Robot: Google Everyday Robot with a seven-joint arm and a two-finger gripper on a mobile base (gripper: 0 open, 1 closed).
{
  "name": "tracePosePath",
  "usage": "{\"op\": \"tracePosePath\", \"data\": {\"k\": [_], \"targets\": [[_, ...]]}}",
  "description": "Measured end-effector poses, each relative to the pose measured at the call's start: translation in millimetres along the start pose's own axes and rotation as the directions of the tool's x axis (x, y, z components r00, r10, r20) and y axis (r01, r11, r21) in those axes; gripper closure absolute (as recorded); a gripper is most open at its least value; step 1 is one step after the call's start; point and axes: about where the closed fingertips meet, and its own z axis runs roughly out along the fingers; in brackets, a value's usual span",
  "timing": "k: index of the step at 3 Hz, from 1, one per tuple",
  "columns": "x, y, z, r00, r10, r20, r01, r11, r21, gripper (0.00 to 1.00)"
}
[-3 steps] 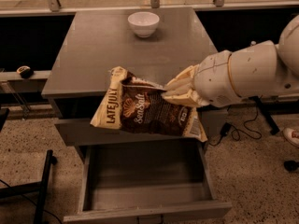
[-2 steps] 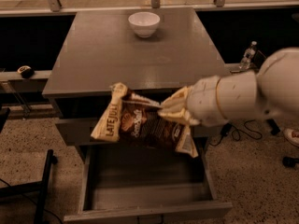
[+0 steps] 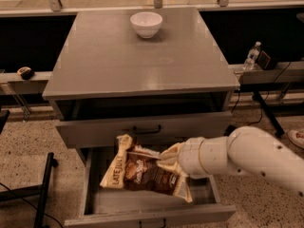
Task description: Place brown chip bag into middle drawer
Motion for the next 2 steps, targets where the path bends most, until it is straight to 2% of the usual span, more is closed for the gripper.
{"op": "tracePosePath", "data": {"k": [1,2], "targets": [[47,25,32,0.999,0.045,0.029,-0.044,0.9982,-0.041,1.00],[90,30,74,0.998,0.043,0.043,-0.038,0.9921,-0.119,0.97]]}}
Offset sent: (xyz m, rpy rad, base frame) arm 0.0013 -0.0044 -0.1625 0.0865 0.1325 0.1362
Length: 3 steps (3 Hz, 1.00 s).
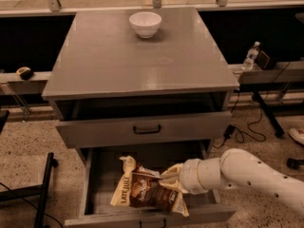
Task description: Place brown chip bag into middle drawer
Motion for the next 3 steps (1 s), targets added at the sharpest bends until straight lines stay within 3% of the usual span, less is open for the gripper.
{"op": "tracePosePath", "data": {"k": [2,3], "targets": [[35,-21,50,0.996,0.078,-0.044,-0.079,0.9965,-0.027,0.51],[46,-26,62,0.987,0.162,-0.020,-0.162,0.9865,-0.020,0.28]]}}
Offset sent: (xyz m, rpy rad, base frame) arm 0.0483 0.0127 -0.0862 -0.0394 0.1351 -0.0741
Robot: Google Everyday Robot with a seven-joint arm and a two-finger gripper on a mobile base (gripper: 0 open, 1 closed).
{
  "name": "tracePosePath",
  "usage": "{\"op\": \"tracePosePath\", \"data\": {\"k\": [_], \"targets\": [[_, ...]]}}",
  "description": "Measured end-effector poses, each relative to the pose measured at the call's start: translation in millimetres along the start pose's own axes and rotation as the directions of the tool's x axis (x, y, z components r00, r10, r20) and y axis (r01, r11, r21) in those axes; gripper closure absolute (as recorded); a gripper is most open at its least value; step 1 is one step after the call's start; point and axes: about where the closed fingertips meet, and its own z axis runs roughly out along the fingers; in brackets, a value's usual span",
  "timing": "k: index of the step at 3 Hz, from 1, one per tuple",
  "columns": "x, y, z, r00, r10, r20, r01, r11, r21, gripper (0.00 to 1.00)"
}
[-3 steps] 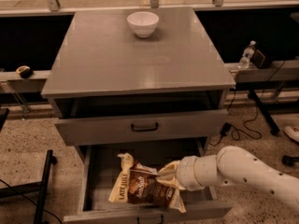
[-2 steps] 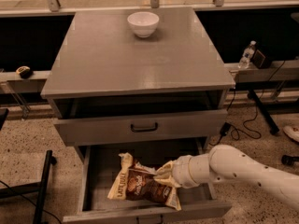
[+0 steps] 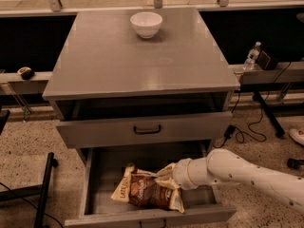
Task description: Place brown chip bag into middle drawer
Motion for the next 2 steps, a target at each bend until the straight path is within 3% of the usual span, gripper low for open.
{"op": "tracePosePath", "data": {"k": [1,2], "targets": [[1.2,-0.7,1.3,1.000,0.010,0.003,-0.010,0.9999,0.000,0.05],[1.2,-0.7,1.3,1.000,0.010,0.003,-0.010,0.9999,0.000,0.00]]}}
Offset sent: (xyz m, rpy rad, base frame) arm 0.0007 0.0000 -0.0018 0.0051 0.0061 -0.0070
